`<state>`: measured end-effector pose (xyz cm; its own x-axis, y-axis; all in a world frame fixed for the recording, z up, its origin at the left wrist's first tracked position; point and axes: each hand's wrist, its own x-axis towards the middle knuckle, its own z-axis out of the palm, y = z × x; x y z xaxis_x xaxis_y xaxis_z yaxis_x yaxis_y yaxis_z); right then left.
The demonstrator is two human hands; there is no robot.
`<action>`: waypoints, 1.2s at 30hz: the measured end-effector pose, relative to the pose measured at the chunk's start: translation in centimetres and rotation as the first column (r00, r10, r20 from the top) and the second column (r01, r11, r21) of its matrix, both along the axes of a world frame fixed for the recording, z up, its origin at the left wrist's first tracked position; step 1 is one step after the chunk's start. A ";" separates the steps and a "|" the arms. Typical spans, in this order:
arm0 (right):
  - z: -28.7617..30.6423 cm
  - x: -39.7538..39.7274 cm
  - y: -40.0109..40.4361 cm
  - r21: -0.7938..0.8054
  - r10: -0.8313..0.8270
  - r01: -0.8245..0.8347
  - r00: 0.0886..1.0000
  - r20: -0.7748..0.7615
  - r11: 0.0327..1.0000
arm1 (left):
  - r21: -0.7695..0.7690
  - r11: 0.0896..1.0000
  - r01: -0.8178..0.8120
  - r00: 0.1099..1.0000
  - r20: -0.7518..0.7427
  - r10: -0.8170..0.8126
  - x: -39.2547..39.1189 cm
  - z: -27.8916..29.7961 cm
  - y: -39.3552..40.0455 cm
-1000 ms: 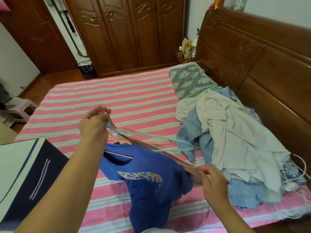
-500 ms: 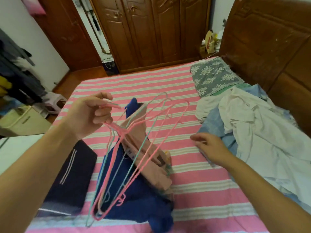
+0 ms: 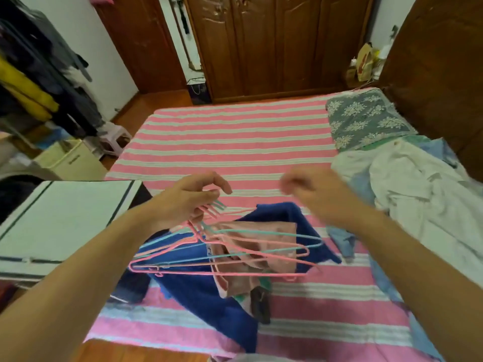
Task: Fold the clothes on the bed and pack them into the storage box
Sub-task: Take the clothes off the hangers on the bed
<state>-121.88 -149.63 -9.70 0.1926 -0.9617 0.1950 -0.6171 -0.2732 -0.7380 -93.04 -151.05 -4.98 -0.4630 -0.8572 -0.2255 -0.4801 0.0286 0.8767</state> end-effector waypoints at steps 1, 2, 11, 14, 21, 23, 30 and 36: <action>-1.6 2.0 0.1 0.080 0.142 -0.137 0.988 -0.060 0.987 | 0.029 0.999 0.046 0.999 0.006 -0.046 -0.1 0.0 0.1; -3.2 3.7 0.2 0.118 0.237 -0.222 0.964 -0.124 0.968 | 0.061 0.994 0.096 0.995 0.004 -0.097 -0.2 0.0 0.3; -7.3 8.6 1.7 -0.036 0.237 -0.270 0.896 -0.375 0.962 | 0.026 0.985 0.170 0.984 0.048 -0.171 -0.4 -0.2 1.0; -7.5 9.0 2.0 -0.070 0.191 -0.248 0.872 -0.450 0.966 | 0.017 0.981 0.194 0.980 0.035 -0.194 -0.7 0.1 1.6; -8.0 9.5 2.2 -0.164 0.143 -0.256 0.854 -0.501 0.953 | 0.011 0.988 0.155 0.987 0.029 -0.155 0.1 0.3 2.1; -8.5 8.0 2.2 -0.198 0.103 -0.218 0.878 -0.468 0.956 | 0.019 0.990 0.138 0.989 0.041 -0.139 0.5 0.4 1.9; -12.7 -8.5 4.7 0.048 -0.492 0.505 0.855 -0.161 0.862 | -0.092 0.996 -0.010 0.994 0.110 0.020 3.5 -0.4 0.6; -8.9 -13.2 10.3 0.185 -0.737 0.714 0.655 0.164 0.676 | -0.281 0.935 -0.217 0.957 0.127 0.261 0.7 -2.0 -1.1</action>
